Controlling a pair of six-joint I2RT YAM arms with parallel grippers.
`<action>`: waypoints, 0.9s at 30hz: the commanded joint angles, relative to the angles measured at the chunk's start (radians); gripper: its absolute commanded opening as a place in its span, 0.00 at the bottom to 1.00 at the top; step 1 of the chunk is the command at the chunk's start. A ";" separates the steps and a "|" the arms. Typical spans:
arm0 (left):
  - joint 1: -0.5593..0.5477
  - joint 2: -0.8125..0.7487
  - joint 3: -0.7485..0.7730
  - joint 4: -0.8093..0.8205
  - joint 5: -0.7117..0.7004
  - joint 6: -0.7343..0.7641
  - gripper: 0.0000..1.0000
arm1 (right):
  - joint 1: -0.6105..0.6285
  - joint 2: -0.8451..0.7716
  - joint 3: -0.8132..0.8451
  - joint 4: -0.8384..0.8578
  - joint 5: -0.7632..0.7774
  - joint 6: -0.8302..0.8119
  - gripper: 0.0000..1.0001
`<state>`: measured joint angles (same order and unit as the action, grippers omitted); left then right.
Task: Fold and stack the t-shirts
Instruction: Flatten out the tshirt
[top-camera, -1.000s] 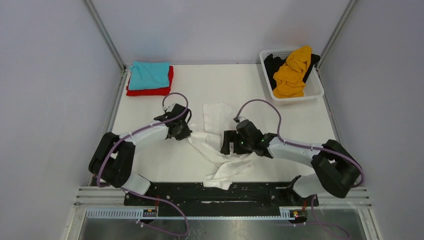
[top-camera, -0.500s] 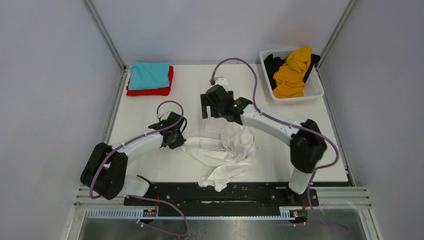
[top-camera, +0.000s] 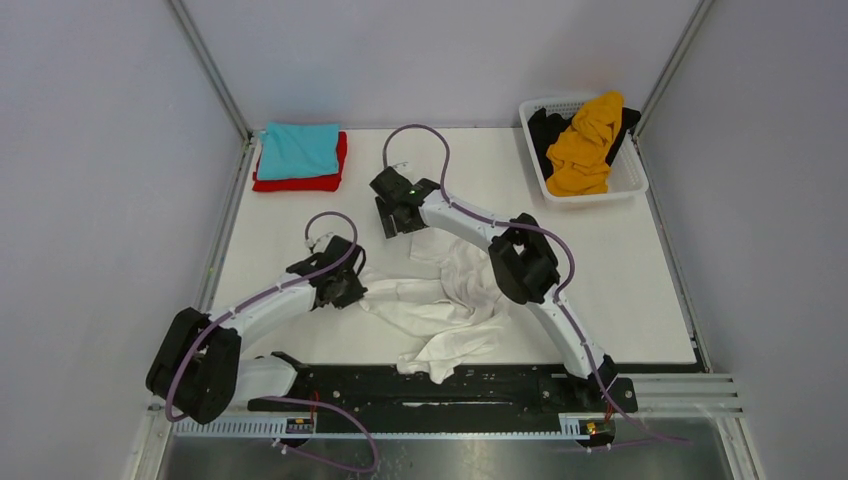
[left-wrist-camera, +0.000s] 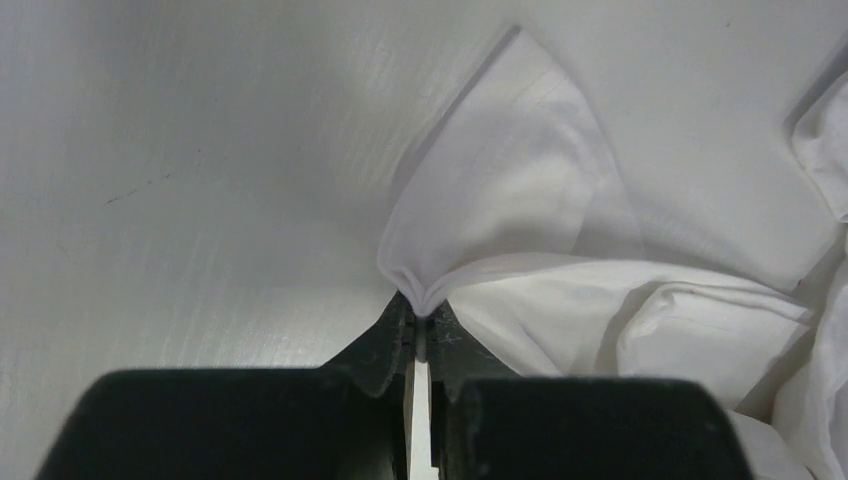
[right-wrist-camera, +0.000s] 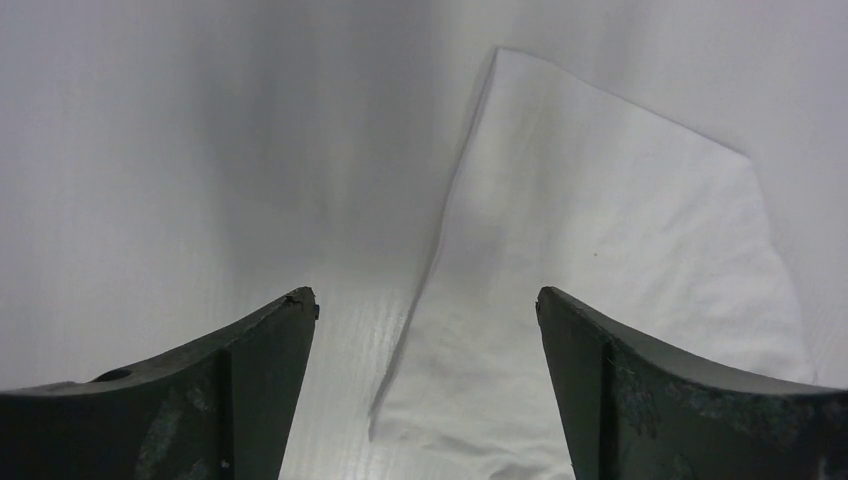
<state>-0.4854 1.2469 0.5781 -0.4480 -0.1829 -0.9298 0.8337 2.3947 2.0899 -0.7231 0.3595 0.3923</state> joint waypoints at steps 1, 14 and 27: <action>-0.001 -0.053 -0.007 0.028 0.010 -0.018 0.00 | -0.027 0.015 0.022 -0.069 0.033 0.026 0.89; -0.001 -0.134 -0.032 0.016 0.032 -0.018 0.00 | -0.099 -0.029 -0.117 -0.074 -0.086 0.178 0.78; -0.001 -0.193 -0.008 -0.046 0.001 -0.014 0.00 | -0.105 -0.098 -0.253 -0.011 -0.153 0.219 0.21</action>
<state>-0.4854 1.0782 0.5472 -0.4747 -0.1619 -0.9360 0.7311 2.2955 1.8523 -0.7403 0.2657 0.5755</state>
